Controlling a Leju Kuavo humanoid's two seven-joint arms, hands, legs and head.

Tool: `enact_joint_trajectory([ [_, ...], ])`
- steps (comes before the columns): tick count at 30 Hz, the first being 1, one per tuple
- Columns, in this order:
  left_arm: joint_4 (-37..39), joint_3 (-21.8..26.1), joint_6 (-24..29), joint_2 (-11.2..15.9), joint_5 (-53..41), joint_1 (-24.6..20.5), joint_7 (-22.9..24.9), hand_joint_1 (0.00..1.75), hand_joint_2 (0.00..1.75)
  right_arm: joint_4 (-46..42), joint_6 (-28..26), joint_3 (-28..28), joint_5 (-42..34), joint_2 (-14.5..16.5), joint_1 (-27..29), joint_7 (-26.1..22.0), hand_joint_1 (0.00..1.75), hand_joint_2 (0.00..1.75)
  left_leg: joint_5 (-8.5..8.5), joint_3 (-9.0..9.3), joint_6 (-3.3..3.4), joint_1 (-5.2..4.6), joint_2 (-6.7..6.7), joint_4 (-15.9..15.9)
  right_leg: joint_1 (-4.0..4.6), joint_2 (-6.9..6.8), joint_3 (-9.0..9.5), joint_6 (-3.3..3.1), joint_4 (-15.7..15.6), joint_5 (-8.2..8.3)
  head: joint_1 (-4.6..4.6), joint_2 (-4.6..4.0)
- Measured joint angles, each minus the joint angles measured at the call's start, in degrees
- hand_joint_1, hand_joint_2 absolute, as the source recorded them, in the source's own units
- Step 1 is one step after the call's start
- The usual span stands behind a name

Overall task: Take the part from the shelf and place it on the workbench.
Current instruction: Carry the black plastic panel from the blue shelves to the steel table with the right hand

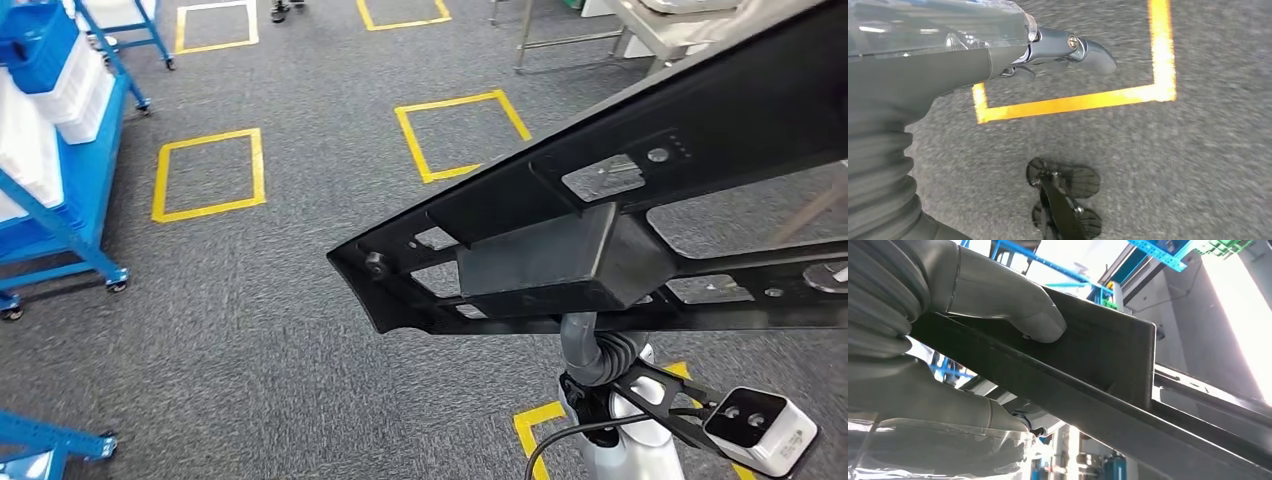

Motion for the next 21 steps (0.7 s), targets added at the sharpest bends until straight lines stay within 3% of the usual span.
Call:
enact_joint_trajectory([
  [2,0.0,0.04,-0.1,-0.04,-0.03,-0.07,-0.38,0.0,1.75,-0.26,-0.37,0.52,0.38,-0.48,-0.09,-0.01,1.75,1.75,0.92,1.43,0.38,0.11,-1.71,-3.61,-0.06,1.23,-0.52,0.61,0.46,-0.08,0.0,0.0],
  [4,0.0,0.11,-0.13,-0.17,-0.02,-0.26,-0.4,0.0,1.75,-0.35,-0.71,1.04,0.56,-1.06,-0.13,-0.01,1.75,1.75,0.97,1.59,1.03,0.0,-0.95,-3.91,-0.21,2.35,-0.87,1.33,0.42,0.12,0.0,0.0],
  [5,-0.01,0.14,-0.13,-0.3,-0.03,-0.38,-0.34,0.0,1.75,-0.38,-0.87,1.23,0.56,-1.37,-0.15,-0.01,1.75,1.75,1.13,1.74,1.42,-0.01,-0.34,-4.16,-0.22,2.07,-1.02,1.63,0.66,-0.06,0.0,0.0],
  [7,-0.01,0.21,-0.09,-0.57,-0.11,-0.47,-0.12,0.0,1.75,-0.35,-1.1,1.54,0.55,-1.92,-0.45,0.01,1.75,1.75,1.44,1.99,2.14,0.05,0.92,-4.73,-0.12,-0.57,-2.54,2.15,3.85,-2.05,0.01,0.0],
  [9,0.0,0.33,0.08,-0.81,-0.2,-0.31,0.26,0.0,1.75,-0.19,-1.12,1.88,0.62,-2.31,-0.74,0.02,1.75,1.75,1.4,2.06,2.48,-0.15,2.2,-4.88,-0.17,-3.73,-6.04,2.49,10.99,-5.58,0.01,0.0],
  [11,0.01,0.52,0.52,-1.13,-0.17,-0.12,0.73,0.0,1.75,0.03,-1.1,2.25,0.78,-2.65,-0.66,0.02,1.75,1.75,1.23,2.1,2.58,-0.28,3.64,-4.85,-0.38,-4.69,-8.74,2.7,16.21,-7.04,0.01,0.0],
  [12,0.01,0.64,0.81,-1.3,-0.15,-0.09,0.91,0.0,1.75,0.1,-1.11,2.4,0.9,-2.79,-0.6,0.02,1.75,1.75,1.12,2.18,2.56,-0.31,4.33,-4.84,-0.47,-4.89,-8.59,2.71,15.85,-6.25,0.01,0.0],
  [13,0.01,0.79,1.12,-1.49,-0.1,-0.11,1.03,0.0,1.75,0.12,-1.18,2.55,1.09,-2.91,-0.58,0.02,1.75,1.75,1.0,2.33,2.5,-0.34,4.99,-4.84,-0.5,-5.2,-7.21,2.62,13.19,-4.55,0.01,0.0],
  [15,-0.01,1.19,1.54,-1.89,0.01,-0.15,1.06,0.0,1.75,0.0,-1.83,2.93,1.87,-3.08,-0.6,0.01,1.75,1.75,0.66,2.79,2.19,-0.5,6.09,-4.82,-0.1,-7.28,-2.76,2.07,4.93,-1.18,0.01,0.0],
  [17,-0.01,1.55,1.68,-2.11,0.15,-0.11,0.97,0.0,1.75,-0.49,-3.92,3.87,3.65,-3.41,-0.63,0.0,1.75,1.75,0.28,3.13,1.67,-0.72,7.05,-4.8,0.49,-8.75,-0.41,1.39,0.32,-0.14,0.01,0.0],
  [19,-0.01,1.81,1.68,-2.21,0.24,-0.13,0.86,0.0,1.75,-1.28,-7.08,5.5,5.69,-4.08,-0.64,-0.01,1.75,1.75,0.01,3.46,1.08,-0.86,8.15,-4.94,0.66,-7.84,-0.43,0.89,-0.15,-0.27,0.0,0.0],
  [21,-0.01,2.04,1.69,-2.29,0.18,-0.29,0.7,0.0,1.75,-2.13,-9.95,7.44,6.79,-4.79,-0.75,-0.02,1.75,1.75,-0.83,3.51,0.5,-0.77,7.47,-4.24,0.29,-6.67,-0.12,0.35,-0.65,-0.03,0.0,0.0],
])
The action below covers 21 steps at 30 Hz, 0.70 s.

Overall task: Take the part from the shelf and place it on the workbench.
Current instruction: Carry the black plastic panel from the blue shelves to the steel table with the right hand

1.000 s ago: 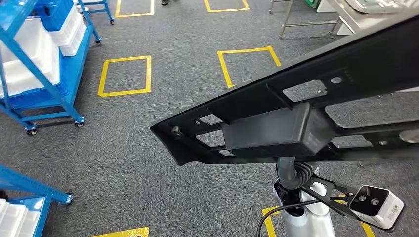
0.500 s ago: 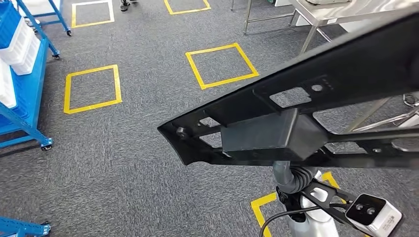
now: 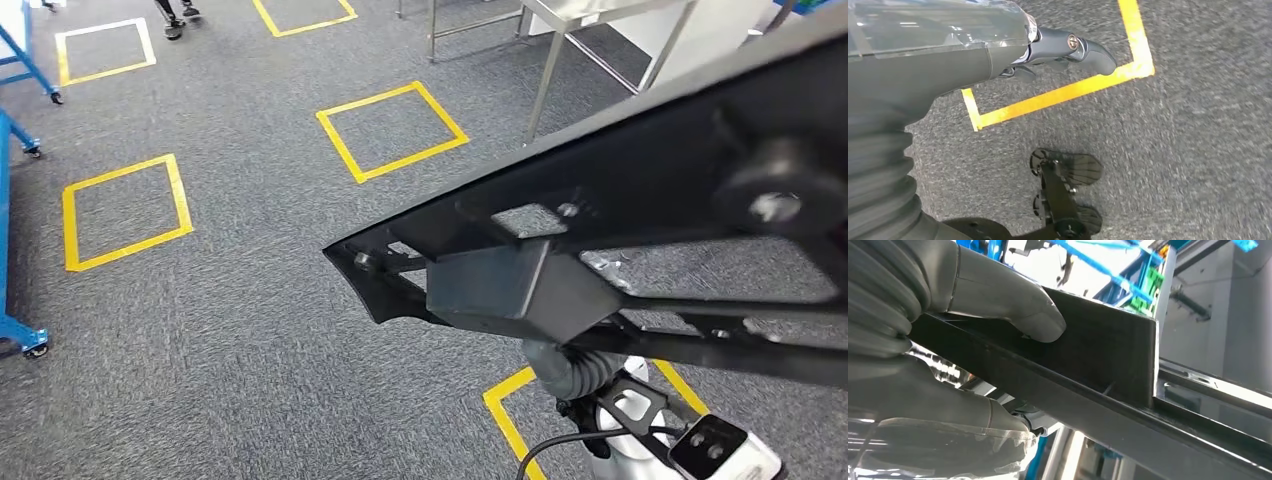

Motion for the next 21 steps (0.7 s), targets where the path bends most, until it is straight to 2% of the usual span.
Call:
enact_joint_trajectory([
  [1,0.0,0.12,-0.02,-0.02,-0.12,-0.07,-0.08,0.0,1.75,-0.36,-0.99,0.9,0.2,-0.23,-0.21,0.01,1.75,1.75,-1.22,-0.69,-0.24,0.08,-1.22,1.84,-0.21,0.56,0.21,-0.28,-0.28,0.12,0.0,0.0],
  [2,0.0,0.3,-0.07,0.01,-0.28,-0.07,-0.14,0.0,1.75,-0.61,-1.67,1.66,0.24,-0.38,-0.43,0.01,1.75,1.75,-2.97,-2.16,-0.42,0.23,-2.76,5.08,-0.35,1.12,0.38,-0.49,-0.41,0.17,0.0,0.0],
  [3,0.0,0.5,-0.14,0.04,-0.47,-0.01,-0.16,0.0,1.75,-0.76,-2.04,2.27,0.18,-0.51,-0.66,0.01,1.75,1.75,-4.9,-4.15,-0.55,0.29,-3.94,9.23,-0.33,1.75,0.42,-0.65,-0.42,0.14,0.0,0.0],
  [4,0.0,0.66,-0.24,0.08,-0.67,0.08,-0.16,0.0,1.75,-0.81,-2.16,2.68,0.1,-0.6,-0.78,0.03,1.75,1.75,-6.38,-6.23,-0.66,0.31,-4.47,13.27,-0.3,2.45,0.43,-0.72,-0.38,0.1,0.0,0.0],
  [5,0.0,0.79,-0.37,0.12,-0.8,0.16,-0.17,0.0,1.75,-0.86,-2.21,2.96,0.01,-0.7,-0.81,0.03,1.75,1.75,-6.87,-7.76,-0.73,0.31,-4.66,15.91,-0.26,3.2,0.47,-0.75,-0.33,0.07,0.0,0.0],
  [6,0.0,0.86,-0.5,0.13,-0.9,0.2,-0.22,0.0,1.75,-0.94,-2.2,3.13,-0.07,-0.78,-0.82,0.03,1.75,1.75,-6.05,-8.21,-0.74,0.31,-4.71,16.18,-0.25,3.98,0.54,-0.73,-0.24,0.02,0.0,0.0],
  [7,0.0,0.89,-0.63,0.14,-1.01,0.19,-0.3,0.0,1.75,-1.07,-2.15,3.24,-0.13,-0.85,-0.83,0.03,1.75,1.75,-4.17,-7.56,-0.7,0.33,-4.83,14.14,-0.26,4.77,0.66,-0.65,-0.13,-0.05,0.0,0.0],
  [8,0.0,0.91,-0.72,0.15,-1.16,0.14,-0.43,0.0,1.75,-1.27,-2.01,3.32,-0.24,-0.89,-0.86,0.03,1.75,1.75,-1.68,-6.03,-0.63,0.39,-5.3,10.33,-0.3,5.52,0.81,-0.51,0.01,-0.17,0.0,0.0],
  [9,0.0,0.93,-0.76,0.17,-1.34,0.12,-0.57,0.0,1.75,-1.5,-1.73,3.36,-0.45,-0.91,-0.88,0.03,1.75,1.75,0.26,-4.27,-0.52,0.46,-6.46,6.2,-0.27,6.21,0.87,-0.31,0.22,-0.34,0.0,0.0],
  [10,0.0,0.97,-0.77,0.19,-1.52,0.1,-0.74,0.0,1.75,-1.72,-1.32,3.42,-0.75,-0.92,-0.95,0.03,1.75,1.75,1.43,-2.82,-0.37,0.58,-7.56,2.94,-0.29,6.89,0.8,-0.05,0.46,-0.48,0.01,0.0],
  [11,0.0,1.03,-0.77,0.2,-1.66,0.06,-0.91,0.0,1.75,-1.9,-0.8,3.5,-1.09,-0.92,-1.02,0.03,1.75,1.75,1.86,-1.93,-0.18,0.62,-8.42,0.92,-0.34,7.47,0.63,0.25,0.64,-0.55,0.01,0.0],
  [12,0.0,1.13,-0.78,0.21,-1.72,0.0,-1.04,0.0,1.75,-2.07,-0.28,3.58,-1.41,-0.92,-1.06,0.02,1.75,1.75,1.63,-1.58,0.08,0.58,-8.82,0.2,-0.43,8.03,0.42,0.56,0.73,-0.56,0.01,0.0],
  [14,0.0,1.3,-0.85,0.22,-1.79,-0.25,-1.19,0.0,1.75,-2.38,0.59,3.74,-1.93,-0.92,-1.12,0.02,1.75,1.75,1.73,-1.39,0.74,0.56,-7.81,-0.2,-0.63,8.77,0.19,1.18,0.75,-0.51,0.0,0.0],
  [15,0.0,1.35,-0.92,0.22,-1.85,-0.36,-1.19,0.0,1.75,-2.57,0.86,3.76,-2.13,-0.92,-1.19,0.01,1.75,1.75,1.85,-1.26,1.12,0.6,-7.24,-0.42,-0.55,8.01,-0.04,1.44,1.23,-0.88,0.01,0.0],
  [16,0.0,1.38,-0.97,0.22,-1.92,-0.42,-1.19,0.0,1.75,-2.72,1.06,3.78,-2.29,-0.92,-1.35,0.01,1.75,1.75,1.98,-1.15,1.46,0.68,-6.62,-0.65,-0.45,6.61,-0.76,1.68,2.7,-1.82,0.01,0.0],
  [18,0.0,1.54,-0.99,0.22,-2.09,-0.34,-1.15,0.0,1.75,-2.87,1.28,3.86,-2.43,-0.92,-1.65,0.02,1.75,1.75,1.99,-1.05,1.91,0.63,-5.38,-0.87,-0.41,3.2,-3.89,2.09,8.96,-5.1,0.01,0.0],
  [19,0.0,1.65,-0.95,0.22,-2.16,-0.23,-1.13,0.0,1.75,-2.87,1.42,3.91,-2.44,-0.92,-1.73,0.03,1.75,1.75,1.92,-1.05,2.01,0.56,-4.69,-0.85,-0.55,2.39,-5.96,2.28,12.93,-6.73,0.01,0.0],
  [20,0.0,1.79,-0.9,0.22,-2.26,-0.15,-1.11,0.0,1.75,-2.87,1.55,3.96,-2.42,-0.92,-1.71,0.03,1.75,1.75,1.82,-1.02,2.05,0.5,-3.98,-0.84,-0.7,2.04,-7.56,2.42,15.88,-7.54,0.01,0.0],
  [21,0.0,1.93,-0.86,0.22,-2.34,-0.12,-1.11,0.0,1.75,-2.87,1.66,4.0,-2.37,-0.92,-1.68,0.02,1.75,1.75,1.69,-0.93,2.04,0.47,-3.25,-0.83,-0.81,1.86,-8.2,2.49,16.89,-7.25,0.01,0.0],
])
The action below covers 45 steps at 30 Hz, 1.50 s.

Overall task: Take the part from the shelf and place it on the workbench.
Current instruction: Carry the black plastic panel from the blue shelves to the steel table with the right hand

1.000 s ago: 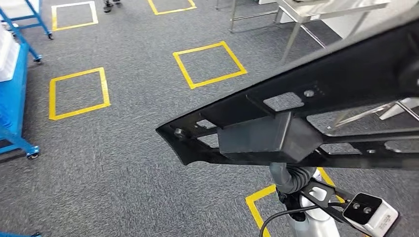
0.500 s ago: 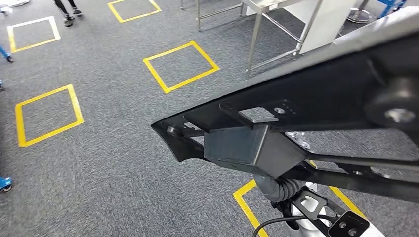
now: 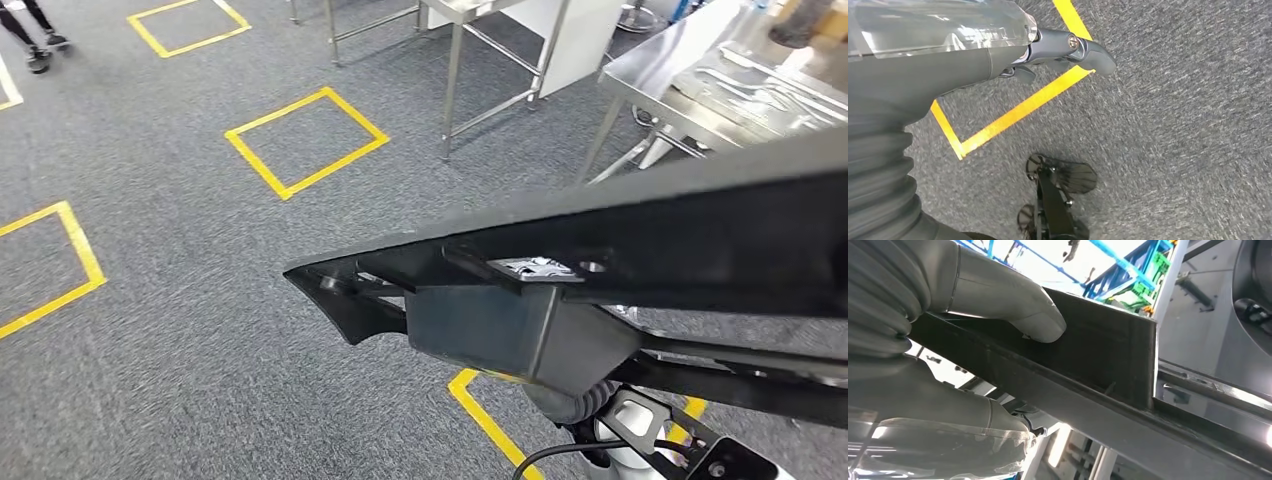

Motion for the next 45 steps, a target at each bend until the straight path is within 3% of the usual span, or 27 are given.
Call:
enact_joint_trajectory([
  [1,0.0,0.1,0.02,-0.01,-0.09,-0.02,-0.02,0.0,1.75,-0.01,0.09,0.04,0.05,0.01,0.02,-0.01,1.75,1.75,-0.16,0.16,-0.06,-0.02,0.65,0.01,-0.06,-0.21,0.51,-0.02,-1.18,1.25,-0.01,0.0],
  [2,0.0,0.19,0.01,-0.02,-0.19,-0.05,-0.05,0.0,1.75,-0.09,0.17,0.09,0.1,0.01,0.04,-0.01,1.75,1.75,-0.35,0.43,-0.15,-0.05,1.24,0.0,-0.03,-0.7,2.25,-0.18,-4.66,3.33,-0.01,0.0],
  [4,0.0,0.3,-0.08,-0.13,-0.36,-0.1,-0.14,0.0,1.75,-0.48,0.41,0.2,0.09,0.01,0.08,0.0,1.75,1.75,-0.78,0.99,-0.52,-0.22,2.27,0.0,0.49,-3.07,6.37,-0.84,-12.74,6.45,-0.01,0.0],
  [6,0.0,0.36,-0.29,-0.24,-0.43,-0.13,-0.28,0.0,1.75,-1.04,0.79,0.39,-0.05,0.01,0.27,-0.01,1.75,1.75,-1.16,1.35,-1.08,-0.43,3.27,-0.04,1.1,-4.33,8.1,-1.46,-16.38,7.14,-0.01,0.0],
  [8,-0.02,0.39,-0.49,-0.29,-0.49,-0.28,-0.44,0.0,1.75,-1.36,1.08,0.62,-0.34,0.03,0.56,-0.02,1.75,1.75,-1.45,1.74,-1.64,-0.57,4.41,-0.28,1.09,-3.06,8.15,-1.9,-16.67,7.17,-0.01,0.0],
  [10,-0.05,0.39,-0.62,-0.37,-0.64,-0.57,-0.63,0.0,1.75,-1.42,1.14,0.76,-0.81,0.16,0.66,-0.02,1.75,1.75,-2.64,1.69,-2.14,-0.43,3.16,0.98,0.65,-1.84,8.68,-2.42,-17.38,7.43,-0.02,0.0],
  [12,-0.07,0.4,-0.63,-0.39,-0.82,-0.68,-0.71,0.0,1.75,-1.32,1.14,0.81,-1.36,0.4,0.54,0.02,1.75,1.75,-5.5,-0.31,-2.45,-0.17,0.15,5.96,0.33,-0.8,9.1,-2.83,-17.83,7.57,-0.02,0.0],
  [13,-0.07,0.4,-0.61,-0.38,-0.9,-0.66,-0.71,0.0,1.75,-1.27,1.15,0.81,-1.55,0.5,0.49,0.03,1.75,1.75,-6.77,-1.45,-2.51,-0.12,-0.74,8.37,0.29,-0.46,9.13,-2.95,-17.83,7.56,-0.02,0.0],
  [16,-0.07,0.41,-0.54,-0.37,-0.95,-0.62,-0.68,0.0,1.75,-1.19,1.18,0.81,-1.72,0.56,0.48,0.05,1.75,1.75,-7.87,-2.69,-2.58,-0.11,-1.13,10.84,0.28,-0.1,9.12,-3.01,-17.83,7.53,-0.03,0.0],
  [18,-0.07,0.42,-0.46,-0.34,-1.06,-0.55,-0.49,0.0,1.75,-0.8,1.23,0.78,-2.34,0.58,0.44,0.05,1.75,1.75,-8.46,-4.62,-2.71,-0.1,-1.32,14.11,0.29,0.85,9.13,-3.02,-17.73,7.5,-0.03,0.0],
  [20,-0.07,0.5,-0.3,-0.32,-1.19,-0.59,0.02,0.0,1.75,0.53,1.39,0.53,-4.05,0.69,-0.08,0.05,1.75,1.75,-4.51,-3.83,-2.75,0.05,-2.39,10.2,0.22,3.17,9.25,-2.74,-17.29,7.29,-0.03,0.0],
  [22,-0.06,0.71,-0.03,-0.32,-1.17,-0.71,0.51,0.0,1.75,2.15,1.7,0.22,-5.56,0.98,-0.88,0.07,1.75,1.75,-0.31,-0.78,-2.51,0.31,-5.01,2.11,0.18,5.24,9.0,-2.14,-16.66,7.03,-0.03,0.0],
  [24,-0.05,0.98,0.32,-0.32,-1.05,-0.85,0.9,0.0,1.75,3.41,2.08,0.07,-6.25,1.27,-1.37,0.07,1.75,1.75,-0.32,-0.19,-2.04,0.28,-6.25,0.61,0.03,6.38,8.39,-1.44,-16.41,7.14,-0.02,0.0],
  [25,-0.05,1.15,0.51,-0.33,-0.91,-0.92,1.12,0.0,1.75,3.96,2.23,0.01,-6.6,1.35,-1.52,0.07,1.75,1.75,-0.16,-0.17,-1.68,0.27,-5.76,0.49,-0.05,6.94,8.18,-1.05,-16.45,7.29,-0.02,0.0],
  [26,-0.05,1.35,0.68,-0.37,-0.74,-0.99,1.35,0.0,1.75,4.4,2.39,-0.08,-6.91,1.4,-1.56,0.06,1.75,1.75,0.0,-0.1,-1.3,0.29,-5.14,0.26,-0.06,6.66,8.07,-0.71,-16.34,7.25,-0.01,0.0],
  [28,-0.05,1.8,1.05,-0.47,-0.3,-0.95,1.76,0.0,1.75,5.12,2.84,-0.2,-7.4,1.47,-1.86,0.05,1.75,1.75,0.27,0.08,-0.52,0.41,-3.81,-0.18,0.13,4.02,6.87,-0.11,-13.89,5.72,0.0,0.0],
  [30,-0.04,2.21,1.41,-0.52,0.06,-0.68,2.1,0.0,1.75,5.96,3.37,-0.24,-7.76,1.68,-2.18,0.05,1.75,1.75,0.21,0.09,-0.08,0.3,-2.38,-0.28,0.06,0.91,3.5,0.28,-7.09,2.28,0.0,0.0],
  [32,-0.04,2.69,1.56,-0.52,0.38,-0.41,2.26,0.0,1.75,6.96,3.77,-0.24,-7.98,1.94,-2.24,0.05,1.75,1.75,0.04,0.11,0.01,0.21,-0.88,-0.26,-0.21,0.08,0.26,0.56,-0.83,0.26,-0.01,0.0],
  [33,-0.04,2.93,1.57,-0.52,0.54,-0.37,2.25,0.0,1.75,7.42,3.95,-0.24,-8.01,2.05,-2.24,0.05,1.75,1.75,-0.07,0.18,-0.02,0.2,-0.17,-0.24,-0.31,-0.09,0.03,0.61,-0.46,0.8,-0.01,0.0],
  [34,-0.04,3.14,1.58,-0.53,0.66,-0.36,2.19,0.0,1.75,7.81,4.12,-0.24,-8.01,2.14,-2.25,0.05,1.75,1.75,-0.2,0.33,-0.11,0.19,0.48,-0.23,-0.37,-0.36,1.04,0.54,-2.47,2.32,-0.01,0.0],
  [35,-0.04,3.29,1.63,-0.58,0.75,-0.38,2.11,0.0,1.75,8.12,4.26,-0.24,-8.01,2.26,-2.26,0.05,1.75,1.75,-0.36,0.55,-0.23,0.16,1.06,-0.23,-0.31,-1.08,3.09,0.29,-6.37,4.38,-0.01,0.0],
  [37,-0.04,3.52,1.71,-0.75,0.86,-0.37,1.96,0.0,1.75,8.52,4.46,-0.23,-8.01,2.53,-2.33,0.05,1.75,1.75,-0.73,0.97,-0.64,-0.01,2.06,-0.2,0.3,-3.53,7.04,-0.53,-14.01,6.96,-0.01,0.0],
  [39,-0.04,3.87,1.73,-0.88,1.09,-0.35,1.76,0.0,1.75,8.87,4.7,-0.22,-7.99,2.82,-2.38,0.05,1.75,1.75,-1.04,1.22,-1.24,-0.14,3.07,-0.21,0.97,-4.43,8.22,-1.25,-16.68,7.21,-0.01,0.0],
  [41,-0.05,4.32,1.67,-0.92,1.36,-0.48,1.36,0.0,1.75,9.16,4.95,-0.2,-7.92,3.11,-2.37,0.04,1.75,1.75,-1.31,1.53,-1.89,-0.14,3.9,-0.33,0.88,-3.07,8.19,-1.78,-16.95,7.42,-0.01,0.0],
  [43,-0.06,4.72,1.47,-1.0,1.48,-0.63,0.82,0.0,1.75,9.4,5.08,-0.17,-7.85,3.59,-2.52,0.02,1.75,1.75,-2.69,1.0,-2.45,-0.02,2.19,1.53,0.43,-1.87,8.6,-2.37,-17.62,7.74,-0.01,0.0],
  [45,-0.07,5.02,1.23,-1.02,1.52,-0.55,0.41,0.0,1.75,9.68,5.08,-0.1,-7.81,4.15,-2.7,0.01,1.75,1.75,-5.9,-1.92,-2.87,0.14,-0.56,7.82,0.24,-0.68,8.85,-2.79,-17.94,7.86,-0.02,0.0],
])
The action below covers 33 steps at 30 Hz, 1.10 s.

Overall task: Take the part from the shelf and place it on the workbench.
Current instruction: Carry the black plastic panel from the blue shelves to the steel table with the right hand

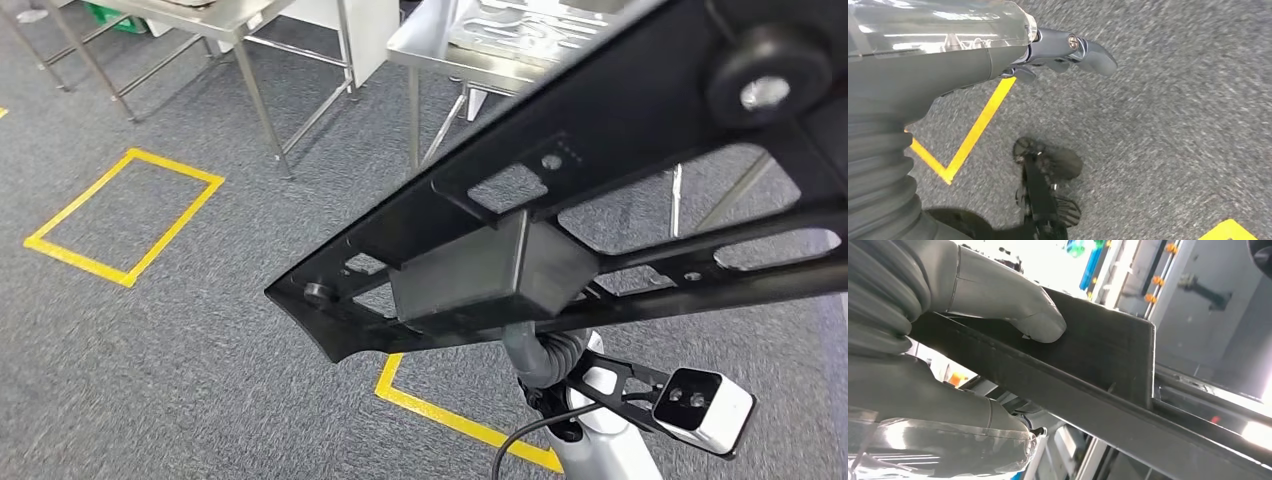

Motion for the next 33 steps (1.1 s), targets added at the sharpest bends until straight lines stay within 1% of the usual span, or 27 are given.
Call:
enact_joint_trajectory([
  [1,0.0,0.17,-0.12,0.02,0.03,0.12,-0.1,0.0,1.75,0.18,-0.02,0.03,0.01,0.19,-0.03,0.01,1.75,1.75,-1.57,-2.09,-0.17,0.02,-0.61,4.01,0.02,0.69,-0.02,-0.12,0.07,-0.03,-0.01,0.0],
  [2,0.0,0.37,-0.28,0.03,0.09,0.24,-0.16,0.0,1.75,0.36,-0.04,0.04,0.01,0.27,0.0,0.01,1.75,1.75,-2.31,-3.81,-0.31,0.04,-0.84,7.03,0.03,1.46,-0.02,-0.16,0.16,-0.07,-0.01,0.0],
  [3,0.0,0.56,-0.45,0.04,0.15,0.35,-0.18,0.0,1.75,0.51,-0.05,0.04,-0.01,0.29,0.03,0.01,1.75,1.75,-1.95,-4.72,-0.41,0.07,-0.92,8.21,0.02,2.25,-0.01,-0.15,0.29,-0.14,0.0,0.0],
  [4,0.0,0.75,-0.62,0.04,0.2,0.4,-0.19,0.0,1.75,0.63,-0.05,0.04,-0.03,0.29,0.04,0.0,1.75,1.75,-0.45,-4.58,-0.45,0.14,-0.97,7.14,-0.01,3.09,0.04,-0.07,0.45,-0.22,0.0,0.0],
  [5,0.0,0.91,-0.75,0.04,0.24,0.4,-0.19,0.0,1.75,0.7,-0.05,0.04,-0.06,0.3,0.05,0.0,1.75,1.75,1.9,-3.36,-0.45,0.24,-1.3,3.85,-0.05,3.89,0.12,0.08,0.65,-0.35,0.0,0.0],
  [6,0.0,1.02,-0.82,0.05,0.25,0.4,-0.19,0.0,1.75,0.73,-0.04,0.04,-0.09,0.31,0.05,0.0,1.75,1.75,4.02,-1.72,-0.34,0.37,-2.21,-0.16,-0.12,4.61,0.17,0.27,0.86,-0.51,0.01,0.0],
  [7,0.0,1.09,-0.9,0.05,0.25,0.4,-0.19,0.0,1.75,0.77,-0.04,0.04,-0.13,0.32,0.02,0.0,1.75,1.75,5.43,-0.18,-0.16,0.5,-3.43,-3.8,-0.13,5.3,0.06,0.52,1.19,-0.67,0.01,0.0],
  [8,0.0,1.14,-1.02,0.05,0.26,0.36,-0.19,0.0,1.75,0.81,0.0,0.04,-0.16,0.34,0.01,0.01,1.75,1.75,6.07,0.81,0.1,0.54,-4.49,-6.12,-0.18,5.88,-0.16,0.84,1.42,-0.73,0.0,0.0],
  [9,0.0,1.17,-1.18,0.05,0.27,0.3,-0.2,0.0,1.75,0.85,0.05,0.03,-0.19,0.36,0.03,0.01,1.75,1.75,5.98,1.21,0.44,0.49,-5.16,-7.03,-0.26,6.44,-0.42,1.19,1.52,-0.71,0.0,0.0],
  [11,0.0,1.21,-1.57,0.01,0.29,0.08,-0.2,0.0,1.75,0.91,0.21,-0.04,-0.23,0.39,0.08,0.02,1.75,1.75,5.95,1.31,1.13,0.45,-4.56,-7.26,-0.35,7.41,-0.75,1.93,1.44,-0.53,0.0,0.0],
  [12,0.0,1.24,-1.73,-0.04,0.29,-0.03,-0.19,0.0,1.75,0.92,0.27,-0.13,-0.28,0.39,0.07,0.01,1.75,1.75,6.08,1.43,1.51,0.55,-3.97,-7.48,-0.27,6.9,-0.88,2.25,1.67,-0.7,0.01,0.0],
  [14,0.0,1.34,-1.9,-0.15,0.29,-0.11,-0.16,0.0,1.75,0.94,0.38,-0.34,-0.38,0.38,-0.16,0.01,1.75,1.75,6.28,1.65,2.28,0.75,-2.62,-7.96,-0.11,4.0,-2.49,2.71,5.03,-2.72,0.01,0.0],
  [15,0.0,1.4,-1.97,-0.15,0.29,-0.05,-0.14,0.0,1.75,0.98,0.5,-0.43,-0.44,0.38,-0.25,0.01,1.75,1.75,6.26,1.7,2.53,0.64,-1.93,-8.02,-0.18,2.24,-4.24,2.89,8.5,-4.49,0.02,0.0],
  [16,0.0,1.45,-2.02,-0.16,0.29,0.06,-0.13,0.0,1.75,1.06,0.72,-0.52,-0.5,0.36,-0.29,0.01,1.75,1.75,6.19,1.7,2.68,0.53,-1.19,-8.01,-0.34,1.28,-6.36,3.07,12.62,-6.3,0.02,0.0],
  [17,0.0,1.48,-2.06,-0.16,0.29,0.16,-0.08,0.0,1.75,1.19,1.01,-0.61,-0.57,0.35,-0.26,0.01,1.75,1.75,6.12,1.71,2.71,0.45,-0.44,-8.0,-0.52,0.89,-8.22,3.25,16.13,-7.47,0.02,0.0],
  [18,0.0,1.5,-2.1,-0.16,0.28,0.21,0.0,0.0,1.75,1.31,1.34,-0.74,-0.62,0.33,-0.22,0.01,1.75,1.75,6.03,1.75,2.69,0.41,0.29,-7.99,-0.66,0.71,-9.26,3.38,17.95,-7.64,0.02,0.0],
  [19,0.0,1.51,-2.12,-0.19,0.23,0.21,0.09,0.0,1.75,1.4,1.71,-0.9,-0.65,0.31,-0.21,0.01,1.75,1.75,5.91,1.85,2.61,0.41,0.98,-7.98,-0.75,0.53,-9.08,3.43,17.4,-6.66,0.01,0.0],
  [20,0.0,1.52,-2.15,-0.22,0.15,0.18,0.2,0.0,1.75,1.46,2.01,-1.08,-0.66,0.3,-0.21,0.01,1.75,1.75,5.77,2.03,2.49,0.41,1.61,-7.98,-0.79,0.15,-7.62,3.4,14.46,-4.8,0.01,0.0],
  [22,0.0,1.53,-2.26,-0.32,-0.07,0.11,0.33,0.0,1.75,1.47,2.34,-1.44,-0.66,0.31,-0.25,0.02,1.75,1.75,5.38,2.53,2.07,0.26,2.64,-7.96,-0.51,-1.9,-3.21,2.96,6.06,-1.23,0.01,0.0],
  [23,0.0,1.53,-2.32,-0.36,-0.14,0.07,0.38,0.0,1.75,1.47,2.37,-1.59,-0.68,0.31,-0.28,0.0,1.75,1.75,5.18,2.73,1.77,0.14,3.1,-7.96,-0.26,-2.73,-1.71,2.62,3.12,-0.37,0.01,0.0],
  [24,0.0,1.53,-2.39,-0.37,-0.18,0.04,0.41,0.0,1.75,1.47,2.38,-1.74,-0.7,0.31,-0.3,-0.01,1.75,1.75,5.01,2.89,1.43,0.02,3.55,-7.96,0.0,-3.18,-1.04,2.28,1.67,-0.18,0.01,0.0],
  [26,0.0,1.52,-2.52,-0.38,-0.28,-0.08,0.49,0.0,1.75,1.47,2.53,-2.08,-0.88,0.3,-0.29,-0.03,1.75,1.75,4.82,3.22,0.75,-0.07,4.58,-8.13,0.24,-2.21,-1.19,1.65,1.35,-0.29,0.01,0.0],
  [27,0.0,1.52,-2.58,-0.39,-0.33,-0.18,0.5,0.0,1.75,1.46,2.69,-2.24,-1.0,0.31,-0.26,-0.02,1.75,1.75,4.58,3.35,0.41,0.03,4.46,-8.03,0.12,-1.6,-1.11,1.33,1.14,-0.18,0.01,0.0],
  [29,0.0,1.52,-2.79,-0.43,-0.48,-0.3,0.54,0.0,1.75,1.47,3.23,-2.46,-1.33,0.35,-0.24,-0.02,1.75,1.75,2.69,2.32,-0.05,0.24,2.3,-5.32,-0.23,-0.49,-0.82,0.66,0.64,0.09,0.01,0.0],
  [31,0.0,1.57,-3.18,-0.42,-0.58,-0.09,0.61,0.0,1.75,1.63,3.99,-2.63,-1.51,0.46,-0.12,-0.01,1.75,1.75,-0.94,-1.26,-0.27,0.33,-0.32,2.05,-0.28,0.49,-0.68,0.2,0.5,0.09,0.01,0.0],
  [32,0.0,1.63,-3.43,-0.39,-0.62,0.09,0.66,0.0,1.75,1.77,4.35,-2.75,-1.5,0.54,-0.02,-0.01,1.75,1.75,-2.36,-3.32,-0.34,0.32,-0.75,5.97,-0.19,1.03,-0.65,0.06,0.52,0.03,0.01,0.0],
  [33,0.0,1.73,-3.73,-0.37,-0.64,0.24,0.7,0.0,1.75,1.91,4.7,-2.91,-1.43,0.59,0.07,-0.01,1.75,1.75,-2.7,-4.78,-0.35,0.3,-0.9,8.38,-0.1,1.55,-0.59,-0.02,0.55,-0.11,0.01,0.0],
])
